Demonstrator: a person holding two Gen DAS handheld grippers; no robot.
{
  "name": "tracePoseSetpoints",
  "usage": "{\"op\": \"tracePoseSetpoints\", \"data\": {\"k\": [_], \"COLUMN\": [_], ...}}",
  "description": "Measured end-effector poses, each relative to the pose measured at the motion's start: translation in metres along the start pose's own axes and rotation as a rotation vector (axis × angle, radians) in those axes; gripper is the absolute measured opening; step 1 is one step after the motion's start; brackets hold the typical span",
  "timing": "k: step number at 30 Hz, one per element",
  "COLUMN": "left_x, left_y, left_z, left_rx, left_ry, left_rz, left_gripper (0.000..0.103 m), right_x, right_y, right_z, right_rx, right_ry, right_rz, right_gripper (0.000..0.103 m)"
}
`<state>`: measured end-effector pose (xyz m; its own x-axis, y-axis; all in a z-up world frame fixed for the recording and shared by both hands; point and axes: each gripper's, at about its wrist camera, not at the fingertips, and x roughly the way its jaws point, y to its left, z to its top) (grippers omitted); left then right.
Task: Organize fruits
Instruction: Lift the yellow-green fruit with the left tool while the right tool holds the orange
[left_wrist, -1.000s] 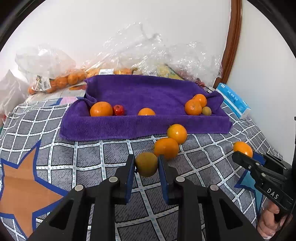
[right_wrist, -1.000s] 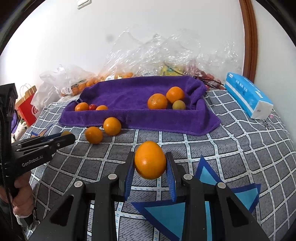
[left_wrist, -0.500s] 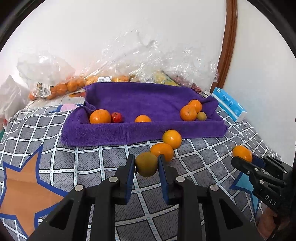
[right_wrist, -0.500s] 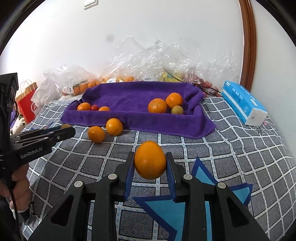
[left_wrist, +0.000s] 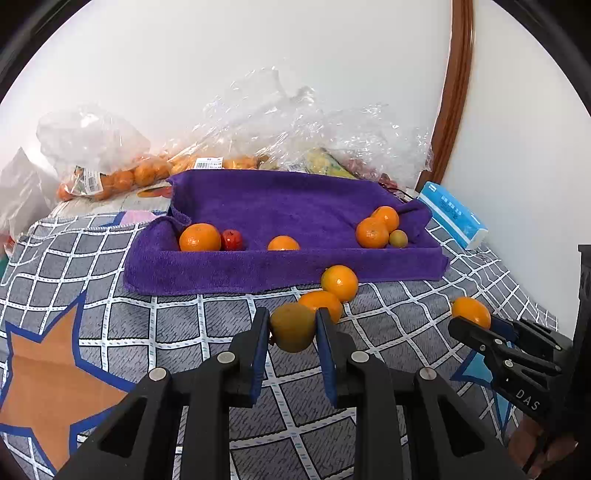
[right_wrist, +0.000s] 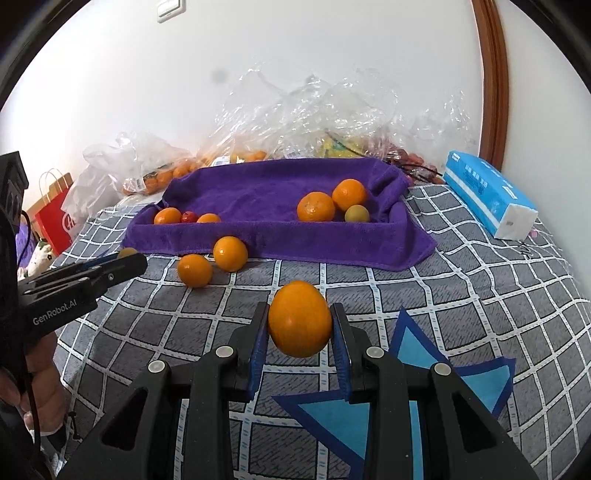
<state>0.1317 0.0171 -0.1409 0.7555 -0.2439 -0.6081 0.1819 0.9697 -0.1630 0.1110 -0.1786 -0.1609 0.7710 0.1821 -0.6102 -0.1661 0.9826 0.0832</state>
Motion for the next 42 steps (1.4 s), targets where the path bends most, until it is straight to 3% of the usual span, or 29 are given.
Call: {"op": "tracePoseSetpoints", "data": {"k": [23,36,42], "left_x": [0.007,0.003,-0.003], "left_y": [0.002,0.004,0.003], "left_z": [0.0,0.0,0.007], "left_rx": [-0.012,-0.012,0.005], "left_ry": [0.01,0.0,0.0], "left_rz": [0.021,0.045,0.062], "left_gripper": [0.024,0.024,0.024], "right_x": [-0.005,-0.024,-0.037], "right_y": [-0.007,-0.005,-0.005], "right_z": [-0.001,0.019,0.035], "right_rx": [0.049,0.052,0.033], "right_ry": [-0.022,-0.079,-0.093], "right_rz": [0.017,0.016,-0.036], "right_gripper": [0.032,0.032,0.032]}}
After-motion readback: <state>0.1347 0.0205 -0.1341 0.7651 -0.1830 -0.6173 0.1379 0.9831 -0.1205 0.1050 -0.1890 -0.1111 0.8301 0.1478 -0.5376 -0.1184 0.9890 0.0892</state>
